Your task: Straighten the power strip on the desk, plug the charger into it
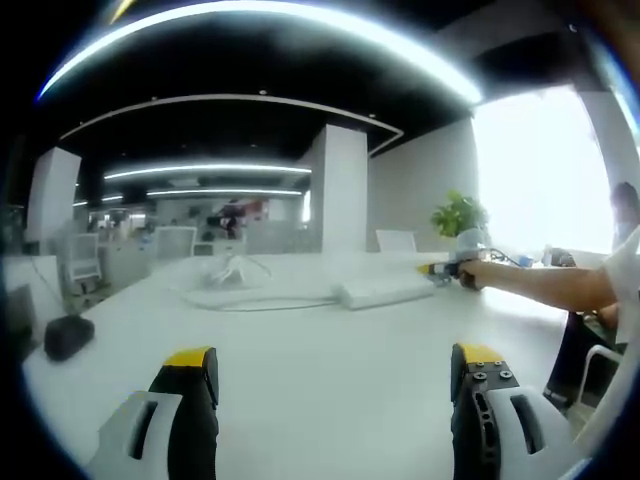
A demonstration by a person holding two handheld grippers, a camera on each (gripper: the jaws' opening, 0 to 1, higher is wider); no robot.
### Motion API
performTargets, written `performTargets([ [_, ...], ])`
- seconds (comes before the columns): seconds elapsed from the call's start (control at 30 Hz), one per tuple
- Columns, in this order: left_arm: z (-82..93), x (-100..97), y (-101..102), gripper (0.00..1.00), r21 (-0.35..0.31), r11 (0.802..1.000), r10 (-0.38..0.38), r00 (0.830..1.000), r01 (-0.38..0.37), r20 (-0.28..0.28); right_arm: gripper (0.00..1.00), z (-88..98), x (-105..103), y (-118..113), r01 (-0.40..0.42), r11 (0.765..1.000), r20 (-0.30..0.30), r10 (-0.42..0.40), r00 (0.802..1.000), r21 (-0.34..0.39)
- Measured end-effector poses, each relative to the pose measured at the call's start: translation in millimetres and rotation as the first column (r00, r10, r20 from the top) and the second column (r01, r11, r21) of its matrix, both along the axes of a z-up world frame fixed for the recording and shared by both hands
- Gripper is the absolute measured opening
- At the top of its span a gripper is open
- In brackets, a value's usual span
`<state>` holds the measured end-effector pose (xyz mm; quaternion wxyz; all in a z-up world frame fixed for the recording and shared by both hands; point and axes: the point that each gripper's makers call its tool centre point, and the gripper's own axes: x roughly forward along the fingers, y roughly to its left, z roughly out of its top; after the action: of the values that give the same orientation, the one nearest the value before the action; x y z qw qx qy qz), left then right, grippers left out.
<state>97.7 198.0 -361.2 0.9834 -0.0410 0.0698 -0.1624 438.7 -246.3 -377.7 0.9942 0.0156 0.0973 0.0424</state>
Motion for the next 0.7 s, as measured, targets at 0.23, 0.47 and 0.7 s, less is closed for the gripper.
performTargets([
  [0.23, 0.2, -0.3, 1.5, 0.99, 0.000, 1.000, 0.003, 1.000, -0.003, 0.000, 0.50, -0.2, -1.0, 2.9, -0.013, 1.000, -0.001, 0.013, 1.000, 0.002],
  [0.47, 0.9, 0.6, 2.2, 0.99, 0.000, 1.000, 0.002, 1.000, -0.002, 0.000, 0.46, -2.3, 1.0, 5.4, -0.028, 1.000, -0.003, 0.028, 1.000, 0.002],
  [0.7, 2.3, 0.9, 1.7, 0.99, 0.000, 1.000, 0.000, 1.000, 0.000, 0.004, 0.39, -2.6, -1.2, 8.3, -0.044, 0.999, -0.013, 0.044, 0.999, 0.011],
])
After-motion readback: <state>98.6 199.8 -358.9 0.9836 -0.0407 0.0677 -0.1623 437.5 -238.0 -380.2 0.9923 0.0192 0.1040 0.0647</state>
